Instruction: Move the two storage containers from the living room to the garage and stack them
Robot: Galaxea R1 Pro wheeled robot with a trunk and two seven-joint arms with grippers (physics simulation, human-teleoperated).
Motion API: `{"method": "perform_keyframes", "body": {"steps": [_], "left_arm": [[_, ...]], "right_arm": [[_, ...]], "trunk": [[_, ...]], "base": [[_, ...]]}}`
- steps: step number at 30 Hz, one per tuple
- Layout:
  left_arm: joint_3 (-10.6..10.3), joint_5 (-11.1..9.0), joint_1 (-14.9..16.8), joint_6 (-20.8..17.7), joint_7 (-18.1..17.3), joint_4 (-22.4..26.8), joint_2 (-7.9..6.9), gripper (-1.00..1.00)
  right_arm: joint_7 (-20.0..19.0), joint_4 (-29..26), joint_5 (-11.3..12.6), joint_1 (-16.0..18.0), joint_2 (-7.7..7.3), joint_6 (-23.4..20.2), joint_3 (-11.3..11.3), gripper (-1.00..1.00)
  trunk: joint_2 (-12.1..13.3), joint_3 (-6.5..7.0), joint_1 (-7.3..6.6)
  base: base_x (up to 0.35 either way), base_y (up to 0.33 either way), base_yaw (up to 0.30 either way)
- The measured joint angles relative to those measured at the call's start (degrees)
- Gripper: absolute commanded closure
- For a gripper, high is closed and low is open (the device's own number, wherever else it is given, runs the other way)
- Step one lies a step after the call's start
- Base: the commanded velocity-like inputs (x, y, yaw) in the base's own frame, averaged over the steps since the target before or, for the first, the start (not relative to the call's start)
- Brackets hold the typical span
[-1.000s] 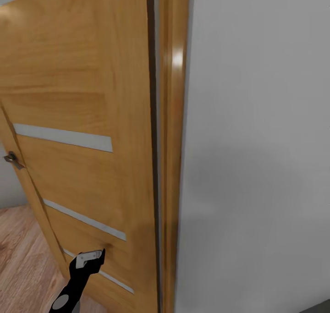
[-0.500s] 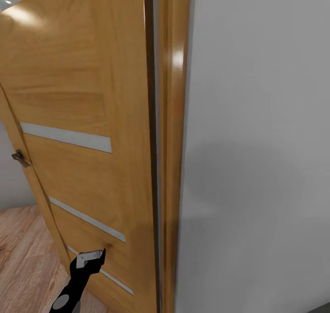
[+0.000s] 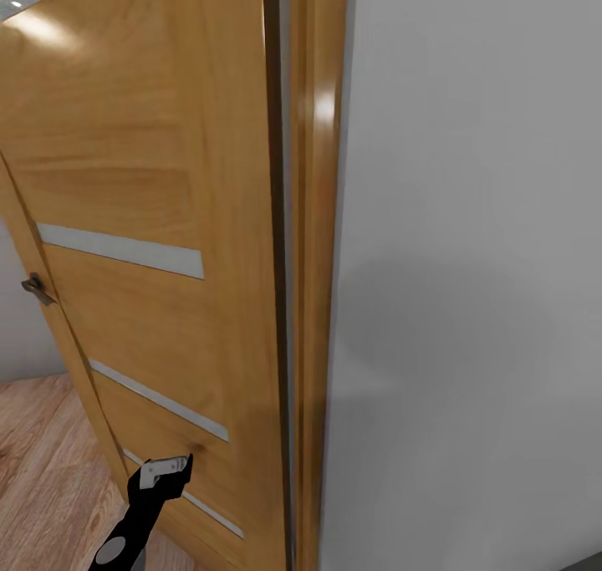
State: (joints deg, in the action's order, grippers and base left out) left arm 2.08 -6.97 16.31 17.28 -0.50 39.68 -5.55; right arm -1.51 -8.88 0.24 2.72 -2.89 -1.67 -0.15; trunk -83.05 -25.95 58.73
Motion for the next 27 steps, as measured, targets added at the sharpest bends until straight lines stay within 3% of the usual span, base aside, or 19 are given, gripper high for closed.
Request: {"method": "perform_keyframes", "body": {"steps": [15, 27], "left_arm": [[-0.3, 0.5, 0.0, 0.0, -0.4, -0.8, 0.03, -1.0], [-0.3, 0.5, 2.3, 0.0, -0.2, -4.2, 0.01, -1.0]], "right_arm": [[0.0, 0.0, 0.0, 0.0, 0.0, 0.0, 0.0, -1.0], [0.0, 0.0, 0.0, 0.0, 0.0, 0.0, 0.0, -1.0]], "trunk": [[0.0, 0.01, 0.0], [0.0, -0.01, -0.01]], "base": [[0.0, 0.0, 0.0], [0.026, 0.0, 0.0]]}}
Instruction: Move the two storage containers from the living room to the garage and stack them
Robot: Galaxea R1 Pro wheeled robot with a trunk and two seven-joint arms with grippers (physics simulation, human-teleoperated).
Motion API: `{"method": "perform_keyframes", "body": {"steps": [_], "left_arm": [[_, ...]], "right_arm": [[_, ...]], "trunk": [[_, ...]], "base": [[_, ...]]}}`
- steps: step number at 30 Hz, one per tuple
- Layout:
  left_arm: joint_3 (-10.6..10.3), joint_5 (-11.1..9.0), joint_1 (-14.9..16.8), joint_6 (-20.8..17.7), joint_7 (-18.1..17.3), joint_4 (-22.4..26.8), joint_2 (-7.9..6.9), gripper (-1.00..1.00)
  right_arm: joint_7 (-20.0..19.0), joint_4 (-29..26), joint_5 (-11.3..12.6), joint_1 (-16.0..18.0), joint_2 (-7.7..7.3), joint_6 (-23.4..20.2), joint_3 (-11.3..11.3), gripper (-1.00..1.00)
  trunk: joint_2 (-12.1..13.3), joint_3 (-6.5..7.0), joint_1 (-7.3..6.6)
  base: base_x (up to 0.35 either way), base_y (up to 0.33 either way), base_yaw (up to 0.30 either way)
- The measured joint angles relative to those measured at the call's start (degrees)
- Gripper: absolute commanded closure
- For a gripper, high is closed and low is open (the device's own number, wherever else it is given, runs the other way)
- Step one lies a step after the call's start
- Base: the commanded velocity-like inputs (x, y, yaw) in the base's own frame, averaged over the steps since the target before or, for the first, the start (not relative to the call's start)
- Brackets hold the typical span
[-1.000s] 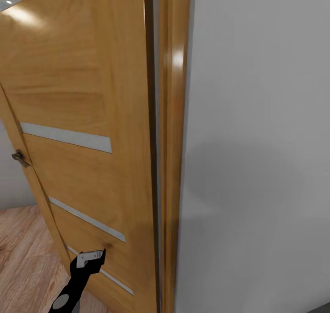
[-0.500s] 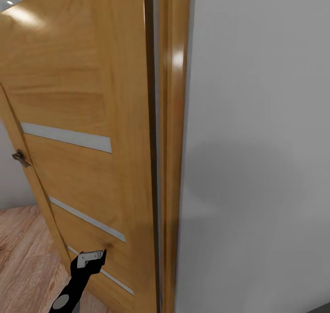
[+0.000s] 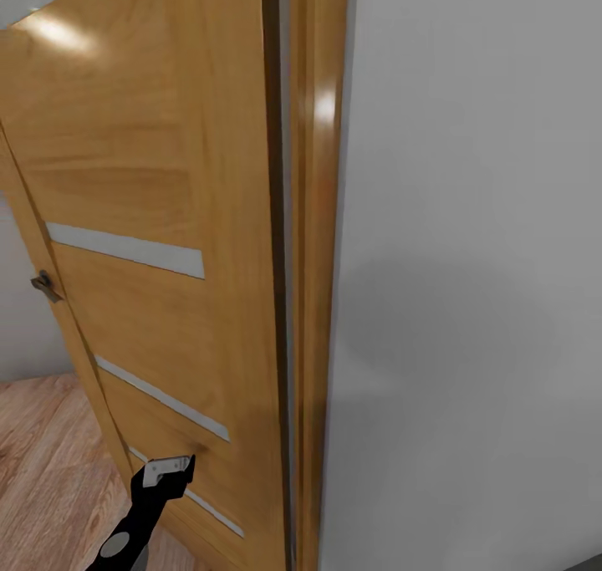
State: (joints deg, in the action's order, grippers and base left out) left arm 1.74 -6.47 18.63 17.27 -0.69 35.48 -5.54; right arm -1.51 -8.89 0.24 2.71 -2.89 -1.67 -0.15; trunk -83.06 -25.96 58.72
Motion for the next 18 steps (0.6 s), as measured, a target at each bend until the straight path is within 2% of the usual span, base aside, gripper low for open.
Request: {"method": "perform_keyframes", "body": {"steps": [6, 18], "left_arm": [[0.0, -0.1, 0.1, 0.1, -0.1, -0.4, 0.01, -1.0], [0.0, -0.1, 0.1, 0.1, -0.1, -0.5, -0.06, -1.0]], "right_arm": [[0.0, 0.0, 0.0, 0.0, 0.0, 0.0, 0.0, -1.0], [0.0, 0.0, 0.0, 0.0, 0.0, 0.0, 0.0, -1.0]], "trunk": [[0.0, 0.0, 0.01], [0.0, 0.0, 0.02]], "base": [[0.114, 0.0, 0.0], [0.011, 0.0, 0.0]]}}
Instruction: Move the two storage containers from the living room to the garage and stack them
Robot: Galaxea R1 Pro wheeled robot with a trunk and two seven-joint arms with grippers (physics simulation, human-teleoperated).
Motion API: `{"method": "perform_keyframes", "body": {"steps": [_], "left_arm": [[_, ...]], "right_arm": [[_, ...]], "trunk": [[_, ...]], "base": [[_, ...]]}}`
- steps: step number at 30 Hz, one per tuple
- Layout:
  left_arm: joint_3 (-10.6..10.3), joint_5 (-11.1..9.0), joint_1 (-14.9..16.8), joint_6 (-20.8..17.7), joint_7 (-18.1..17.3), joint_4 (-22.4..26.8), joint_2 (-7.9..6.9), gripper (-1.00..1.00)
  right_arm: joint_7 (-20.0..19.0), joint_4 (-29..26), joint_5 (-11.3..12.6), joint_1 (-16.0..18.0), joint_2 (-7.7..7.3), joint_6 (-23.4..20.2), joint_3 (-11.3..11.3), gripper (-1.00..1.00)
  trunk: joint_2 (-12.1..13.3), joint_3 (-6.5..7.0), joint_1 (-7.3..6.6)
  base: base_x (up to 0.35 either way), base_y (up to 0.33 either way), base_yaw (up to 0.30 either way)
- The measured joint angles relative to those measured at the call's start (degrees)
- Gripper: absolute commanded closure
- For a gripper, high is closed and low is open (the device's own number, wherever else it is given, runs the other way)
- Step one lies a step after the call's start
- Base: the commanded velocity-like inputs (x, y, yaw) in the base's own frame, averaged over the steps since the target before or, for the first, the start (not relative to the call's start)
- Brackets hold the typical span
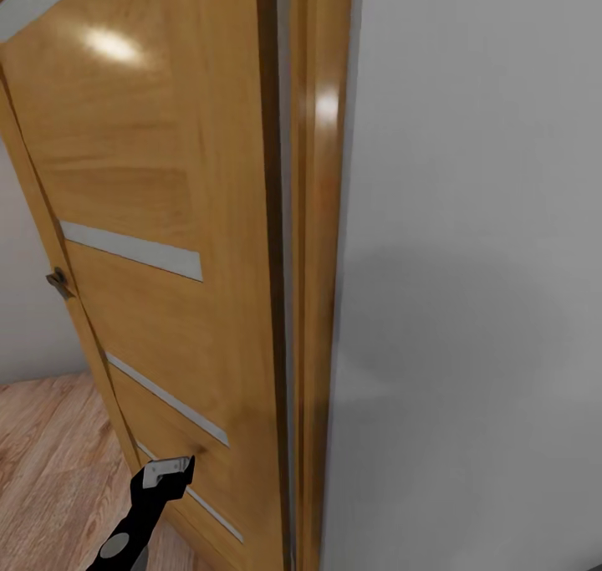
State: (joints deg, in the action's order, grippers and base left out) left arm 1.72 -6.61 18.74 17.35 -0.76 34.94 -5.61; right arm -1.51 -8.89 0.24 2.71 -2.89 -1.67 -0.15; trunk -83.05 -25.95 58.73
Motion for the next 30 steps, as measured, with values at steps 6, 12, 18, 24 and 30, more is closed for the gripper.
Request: {"method": "perform_keyframes", "body": {"steps": [6, 12, 18, 24, 30], "left_arm": [[0.1, -0.1, 0.0, 0.2, 0.1, 0.2, -0.04, -1.0], [0.6, -0.5, -0.3, 0.2, 0.4, 0.3, -0.04, -1.0], [0.5, -0.5, 0.0, 0.2, 2.4, -0.1, -0.04, -1.0], [0.5, -0.6, 0.0, 0.2, 1.9, 0.0, -0.11, -1.0], [0.6, -0.6, 0.0, 0.1, 1.4, 0.2, -0.13, -1.0]], "right_arm": [[0.0, 0.0, 0.0, 0.0, 0.0, 0.0, 0.0, -1.0], [0.0, 0.0, 0.0, 0.0, 0.0, 0.0, 0.0, -1.0], [0.0, 0.0, 0.0, 0.0, 0.0, 0.0, 0.0, -1.0], [0.0, 0.0, 0.0, 0.0, 0.0, 0.0, 0.0, -1.0], [0.0, 0.0, 0.0, 0.0, 0.0, 0.0, 0.0, -1.0]], "trunk": [[0.0, 0.0, 0.0], [0.0, 0.09, 0.0], [0.0, 0.24, 0.0], [0.0, 0.26, 0.0], [0.0, 0.26, 0.0]], "base": [[0.0, 0.0, 0.0], [0.0, 0.0, -0.095], [0.0, 0.0, -0.08], [0.0, 0.0, -0.009], [0.0, 0.0, -0.001]]}}
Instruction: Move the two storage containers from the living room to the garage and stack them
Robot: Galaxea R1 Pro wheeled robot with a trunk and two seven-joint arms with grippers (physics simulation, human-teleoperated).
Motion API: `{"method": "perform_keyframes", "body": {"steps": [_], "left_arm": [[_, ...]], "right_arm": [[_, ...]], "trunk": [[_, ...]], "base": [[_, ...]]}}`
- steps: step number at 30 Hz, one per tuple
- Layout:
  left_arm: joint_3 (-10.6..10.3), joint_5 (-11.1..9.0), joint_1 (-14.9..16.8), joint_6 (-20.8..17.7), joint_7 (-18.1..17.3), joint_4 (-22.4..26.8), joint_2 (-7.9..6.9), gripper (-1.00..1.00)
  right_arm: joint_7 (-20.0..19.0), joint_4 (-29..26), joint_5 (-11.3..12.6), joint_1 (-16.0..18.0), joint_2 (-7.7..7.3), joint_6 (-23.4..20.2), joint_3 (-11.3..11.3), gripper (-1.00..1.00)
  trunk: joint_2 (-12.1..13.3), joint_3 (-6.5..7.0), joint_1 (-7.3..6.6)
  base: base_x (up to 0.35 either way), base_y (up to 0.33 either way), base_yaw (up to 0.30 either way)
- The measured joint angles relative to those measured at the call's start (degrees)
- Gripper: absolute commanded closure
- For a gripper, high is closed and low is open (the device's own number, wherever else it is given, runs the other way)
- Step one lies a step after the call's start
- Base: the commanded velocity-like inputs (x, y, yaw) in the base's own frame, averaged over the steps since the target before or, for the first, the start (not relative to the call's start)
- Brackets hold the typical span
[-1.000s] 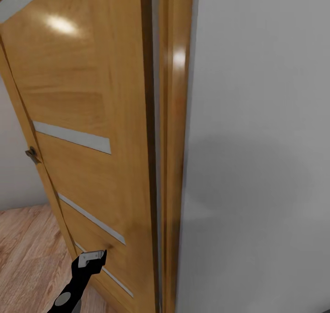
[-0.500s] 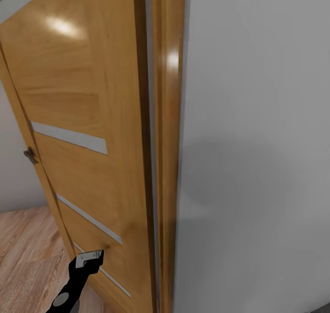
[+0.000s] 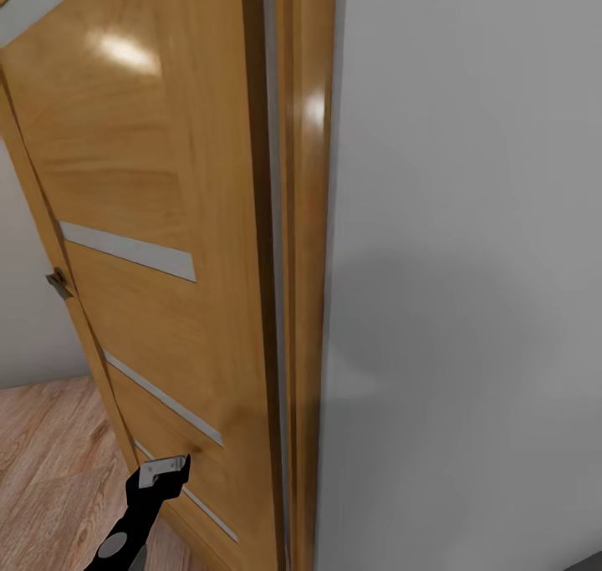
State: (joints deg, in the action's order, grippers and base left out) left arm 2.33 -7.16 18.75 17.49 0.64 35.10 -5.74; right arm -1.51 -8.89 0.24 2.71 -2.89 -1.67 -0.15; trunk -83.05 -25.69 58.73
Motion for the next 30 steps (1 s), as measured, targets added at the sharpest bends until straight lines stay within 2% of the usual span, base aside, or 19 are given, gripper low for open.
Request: {"method": "perform_keyframes", "body": {"steps": [11, 21, 30], "left_arm": [[-0.1, 0.0, 0.0, 0.0, 0.2, 0.2, 0.01, -1.0], [0.8, 0.1, 0.0, 0.0, -1.1, 0.3, 0.01, -1.0], [0.3, 0.1, 0.0, 0.0, -1.1, 0.4, 0.01, -1.0]], "right_arm": [[0.0, 0.0, 0.0, 0.0, 0.0, 0.0, 0.0, -1.0], [0.0, 0.0, 0.0, 0.0, 0.0, 0.0, 0.0, -1.0], [0.0, 0.0, 0.0, 0.0, 0.0, 0.0, 0.0, -1.0]], "trunk": [[0.0, 0.0, 0.0], [0.0, 0.01, 0.0], [0.0, 0.01, 0.0]], "base": [[0.0, 0.0, 0.0], [0.0, 0.002, 0.0], [0.0, 0.01, 0.0]]}}
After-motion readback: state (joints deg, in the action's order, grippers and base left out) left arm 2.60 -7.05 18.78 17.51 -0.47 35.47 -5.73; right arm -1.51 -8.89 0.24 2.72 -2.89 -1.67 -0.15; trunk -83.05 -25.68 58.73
